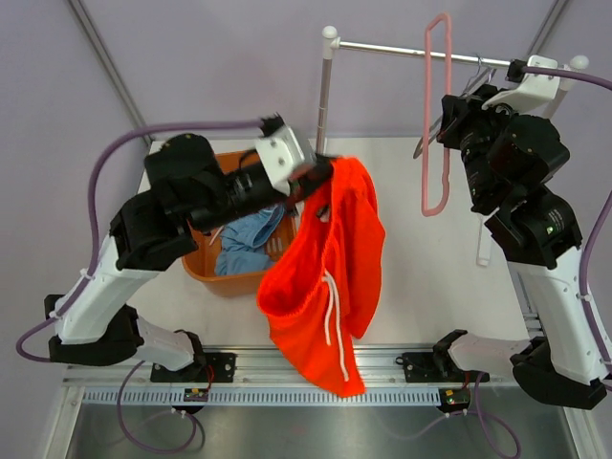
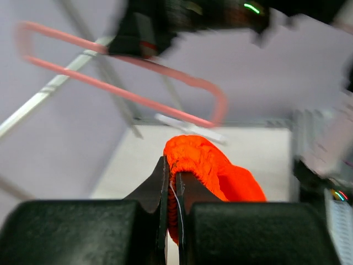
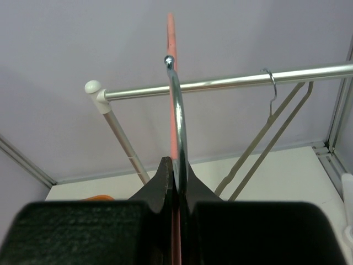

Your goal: Remove the shorts from the hanger

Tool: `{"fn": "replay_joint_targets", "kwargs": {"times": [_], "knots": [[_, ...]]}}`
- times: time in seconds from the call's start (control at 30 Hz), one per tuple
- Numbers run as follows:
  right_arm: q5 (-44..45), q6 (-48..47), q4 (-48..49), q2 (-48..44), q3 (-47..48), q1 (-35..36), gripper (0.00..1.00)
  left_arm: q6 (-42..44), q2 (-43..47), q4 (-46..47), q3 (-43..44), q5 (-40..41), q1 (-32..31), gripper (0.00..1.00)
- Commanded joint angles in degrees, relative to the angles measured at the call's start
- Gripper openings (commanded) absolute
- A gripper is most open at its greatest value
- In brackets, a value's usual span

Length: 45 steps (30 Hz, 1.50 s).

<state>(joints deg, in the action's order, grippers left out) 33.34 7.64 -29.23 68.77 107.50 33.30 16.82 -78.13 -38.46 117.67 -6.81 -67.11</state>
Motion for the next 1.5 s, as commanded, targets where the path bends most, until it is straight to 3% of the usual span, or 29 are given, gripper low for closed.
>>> {"fn": "replay_joint_targets", "kwargs": {"times": [0.0,0.13,0.3,0.33,0.47,0.87,1.2,1.27,1.37,1.47], "knots": [[-1.17,2.9,-0.82,-2.85,-1.32,-0.43,0.0,2.17,-1.92,14.19,8.53,21.8,5.13,0.0],[-3.1,4.49,-2.06,-5.66,-6.5,-0.43,0.0,2.51,-4.92,22.79,13.37,31.23,18.2,0.0],[-3.37,4.67,-4.6,-6.72,-8.27,-0.43,0.0,3.04,-11.52,27.03,26.28,39.67,27.99,0.0],[-3.29,4.32,-4.95,-6.9,-8.36,-0.43,0.0,2.87,-11.0,27.64,25.6,40.03,29.65,0.0],[-2.58,3.61,-4.43,-8.13,-10.03,-0.43,0.0,0.42,-6.0,32.73,16.03,39.06,30.72,0.0],[-1.7,4.4,-3.55,-10.5,-15.48,-0.43,0.0,-7.14,1.74,28.7,0.3,33.79,31.43,0.0],[-1.7,5.72,-2.85,-12.08,-18.11,-0.43,0.0,-11.28,1.32,19.84,-5.17,21.76,31.43,0.01],[-1.53,5.9,-2.76,-12.61,-18.56,-0.43,0.0,-14.08,-0.97,16.49,-5.87,24.37,31.43,0.01],[-1.7,6.25,-2.76,-12.96,-19.44,-0.43,0.0,-18.81,-2.55,15.08,-11.3,36.66,31.69,0.0],[-1.88,6.69,-3.28,-12.96,-19.87,-0.43,0.0,-27.6,-2.99,14.38,-19.21,37.75,35.28,0.0]]}}
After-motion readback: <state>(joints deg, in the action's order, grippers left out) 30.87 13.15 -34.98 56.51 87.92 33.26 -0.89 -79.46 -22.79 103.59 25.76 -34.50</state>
